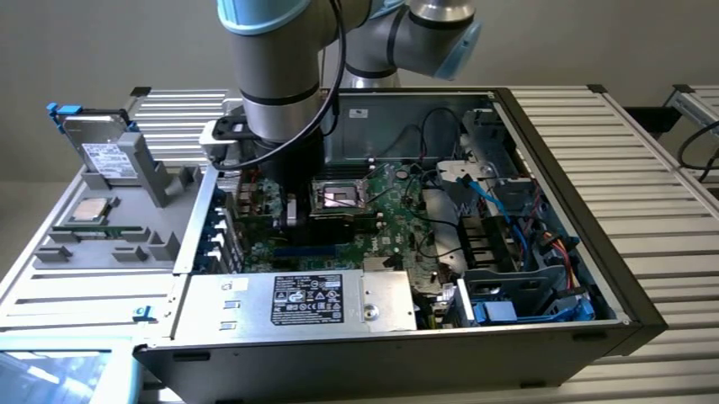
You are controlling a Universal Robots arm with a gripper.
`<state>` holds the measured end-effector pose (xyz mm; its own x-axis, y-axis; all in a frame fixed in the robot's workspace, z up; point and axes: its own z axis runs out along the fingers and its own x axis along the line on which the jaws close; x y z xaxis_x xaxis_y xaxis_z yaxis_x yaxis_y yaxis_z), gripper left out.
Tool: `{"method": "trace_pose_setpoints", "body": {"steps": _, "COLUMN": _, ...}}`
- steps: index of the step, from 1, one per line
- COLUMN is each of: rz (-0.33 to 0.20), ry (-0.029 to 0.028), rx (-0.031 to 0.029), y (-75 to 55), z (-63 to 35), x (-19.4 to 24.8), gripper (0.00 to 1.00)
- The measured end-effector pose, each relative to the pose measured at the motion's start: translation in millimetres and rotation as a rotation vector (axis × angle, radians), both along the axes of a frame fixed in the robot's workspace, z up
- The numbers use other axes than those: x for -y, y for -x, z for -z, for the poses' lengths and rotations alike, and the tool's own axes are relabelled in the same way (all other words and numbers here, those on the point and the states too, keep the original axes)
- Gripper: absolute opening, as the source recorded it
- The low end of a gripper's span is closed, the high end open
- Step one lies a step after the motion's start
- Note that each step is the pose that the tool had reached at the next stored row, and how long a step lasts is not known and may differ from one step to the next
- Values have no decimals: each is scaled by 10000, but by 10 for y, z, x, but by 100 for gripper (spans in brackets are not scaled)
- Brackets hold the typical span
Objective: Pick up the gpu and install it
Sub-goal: 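Insert the gpu into the slot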
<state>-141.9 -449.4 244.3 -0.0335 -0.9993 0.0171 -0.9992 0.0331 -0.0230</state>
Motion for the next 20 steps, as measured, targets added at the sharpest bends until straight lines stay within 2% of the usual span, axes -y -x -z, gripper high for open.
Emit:
{"method": "trace_pose_setpoints", "body": {"steps": 3, "rz": 0, "ry": -14, "rx": 0, "y": 3, "z": 4, "x": 4, "gripper": 29}}
{"method": "trace_pose_setpoints", "body": {"steps": 20, "rz": 98, "ry": -16, "rx": -3, "y": 18, "z": 22, "x": 6, "gripper": 29}}
